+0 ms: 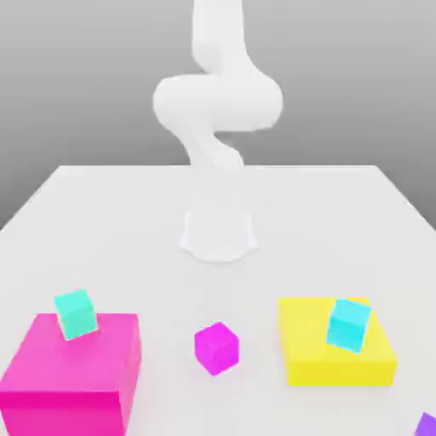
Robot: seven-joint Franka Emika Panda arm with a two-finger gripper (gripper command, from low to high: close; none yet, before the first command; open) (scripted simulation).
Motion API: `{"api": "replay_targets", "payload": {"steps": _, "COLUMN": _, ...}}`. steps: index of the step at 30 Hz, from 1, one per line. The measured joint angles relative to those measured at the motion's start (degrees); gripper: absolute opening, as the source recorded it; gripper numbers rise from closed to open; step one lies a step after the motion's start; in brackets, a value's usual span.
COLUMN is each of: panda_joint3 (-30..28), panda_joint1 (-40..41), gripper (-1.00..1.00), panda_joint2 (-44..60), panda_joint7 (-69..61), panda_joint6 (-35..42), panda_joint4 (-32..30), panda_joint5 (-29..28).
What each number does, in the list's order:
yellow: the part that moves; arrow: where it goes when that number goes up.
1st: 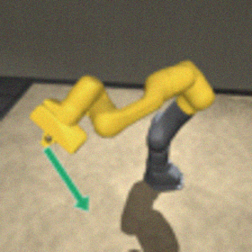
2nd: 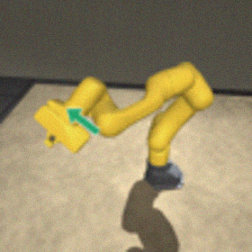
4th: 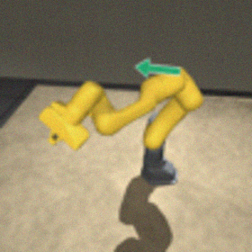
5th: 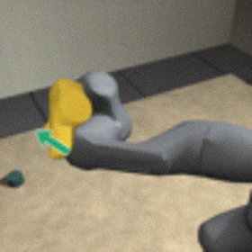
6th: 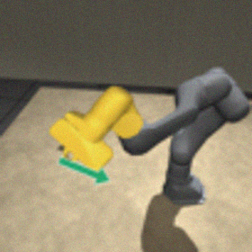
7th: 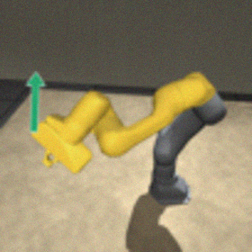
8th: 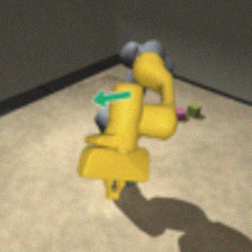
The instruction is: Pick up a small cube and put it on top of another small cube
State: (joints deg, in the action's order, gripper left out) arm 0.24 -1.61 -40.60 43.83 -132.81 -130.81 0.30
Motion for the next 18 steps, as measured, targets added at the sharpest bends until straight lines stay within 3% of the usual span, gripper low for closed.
{"api": "replay_targets", "payload": {"steps": 18, "panda_joint3": 4.58, "panda_joint1": -9.90, "gripper": 0.00, "panda_joint2": 37.74, "panda_joint7": -12.96, "panda_joint6": -7.31, "panda_joint4": 7.04, "panda_joint5": 0.18}}
